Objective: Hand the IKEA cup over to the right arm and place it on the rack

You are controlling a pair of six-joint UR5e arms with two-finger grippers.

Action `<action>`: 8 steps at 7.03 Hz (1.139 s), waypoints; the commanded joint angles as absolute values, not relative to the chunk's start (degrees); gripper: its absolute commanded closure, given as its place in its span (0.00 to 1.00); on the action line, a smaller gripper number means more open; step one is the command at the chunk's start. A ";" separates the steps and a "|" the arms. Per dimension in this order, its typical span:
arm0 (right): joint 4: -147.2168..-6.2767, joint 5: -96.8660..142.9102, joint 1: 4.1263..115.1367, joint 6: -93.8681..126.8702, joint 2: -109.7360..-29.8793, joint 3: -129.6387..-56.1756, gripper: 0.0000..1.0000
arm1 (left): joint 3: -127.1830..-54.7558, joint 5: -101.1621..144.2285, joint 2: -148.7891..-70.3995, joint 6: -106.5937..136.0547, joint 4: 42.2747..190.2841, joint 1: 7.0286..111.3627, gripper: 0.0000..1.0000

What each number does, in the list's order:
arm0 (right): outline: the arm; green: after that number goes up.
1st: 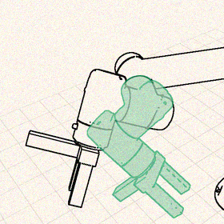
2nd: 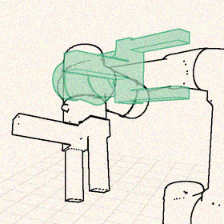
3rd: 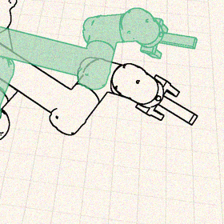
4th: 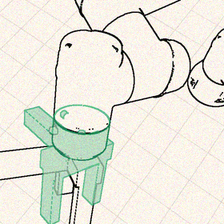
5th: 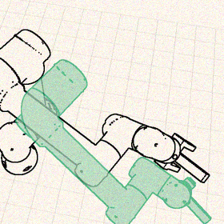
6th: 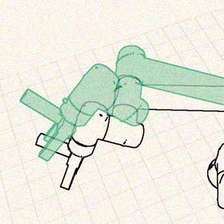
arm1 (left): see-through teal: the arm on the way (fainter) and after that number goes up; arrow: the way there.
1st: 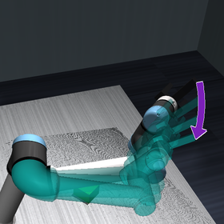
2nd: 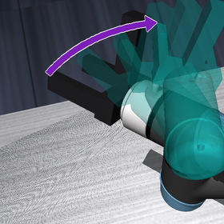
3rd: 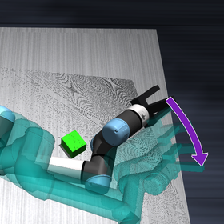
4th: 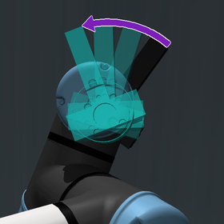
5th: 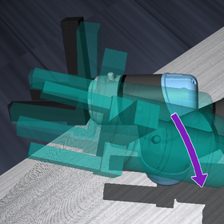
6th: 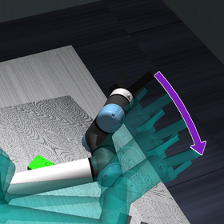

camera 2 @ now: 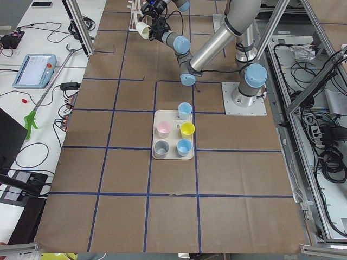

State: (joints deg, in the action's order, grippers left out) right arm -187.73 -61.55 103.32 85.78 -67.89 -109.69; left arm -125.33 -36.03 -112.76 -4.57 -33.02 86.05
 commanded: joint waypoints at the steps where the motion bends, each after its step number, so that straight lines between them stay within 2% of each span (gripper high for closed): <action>1: -187.73 -61.52 103.54 85.78 -66.71 -108.28 0.01 | -125.33 -36.04 -112.76 -4.57 -32.96 86.04 1.00; 7: -187.56 -61.35 104.24 85.69 -64.87 -107.31 0.01 | -125.42 -36.04 -112.76 -4.40 -33.05 86.13 1.00; 8: -187.47 -61.09 104.33 85.69 -64.78 -107.23 0.05 | -125.42 -36.04 -112.76 -4.39 -33.05 86.13 1.00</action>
